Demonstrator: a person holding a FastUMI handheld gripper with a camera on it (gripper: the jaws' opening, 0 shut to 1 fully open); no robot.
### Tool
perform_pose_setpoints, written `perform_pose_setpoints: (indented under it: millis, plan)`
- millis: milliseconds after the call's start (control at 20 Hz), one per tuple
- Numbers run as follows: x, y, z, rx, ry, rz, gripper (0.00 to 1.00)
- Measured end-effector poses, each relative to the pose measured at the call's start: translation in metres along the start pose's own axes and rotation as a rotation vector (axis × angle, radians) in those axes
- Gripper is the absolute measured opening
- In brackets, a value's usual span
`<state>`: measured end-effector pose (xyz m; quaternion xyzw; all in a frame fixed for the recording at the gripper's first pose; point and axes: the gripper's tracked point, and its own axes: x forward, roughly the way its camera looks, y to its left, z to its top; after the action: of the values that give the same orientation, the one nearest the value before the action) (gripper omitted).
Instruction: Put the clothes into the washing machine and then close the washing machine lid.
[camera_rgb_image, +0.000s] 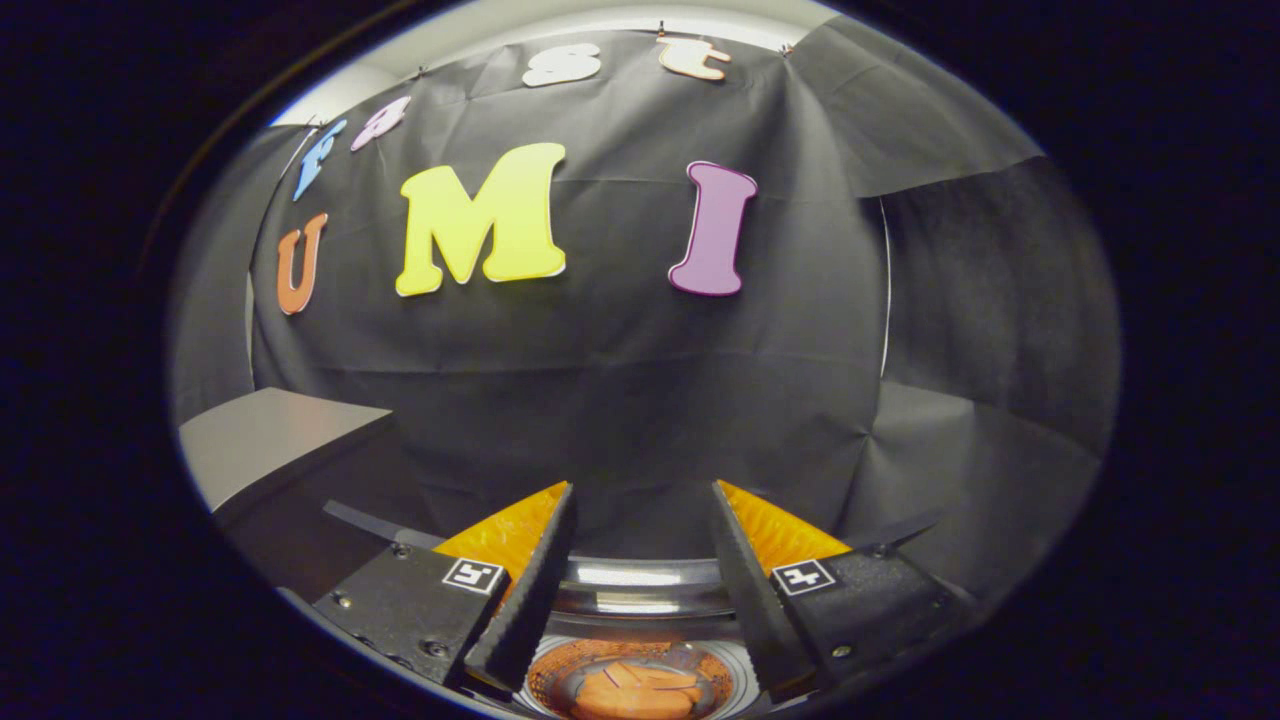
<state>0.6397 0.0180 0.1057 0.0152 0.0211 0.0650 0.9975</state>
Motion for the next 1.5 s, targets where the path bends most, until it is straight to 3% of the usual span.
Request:
perform_pose_setpoints:
  millis: [750, 1300, 1500]
  plan:
    - [-0.047, -0.003, -0.038, -0.032, 0.047, 0.021, 0.84]
    - [-0.071, 0.012, -0.107, -0.077, 0.199, 0.102, 0.86]
    - [-0.105, 0.024, -0.136, -0.055, 0.263, 0.133, 0.86]
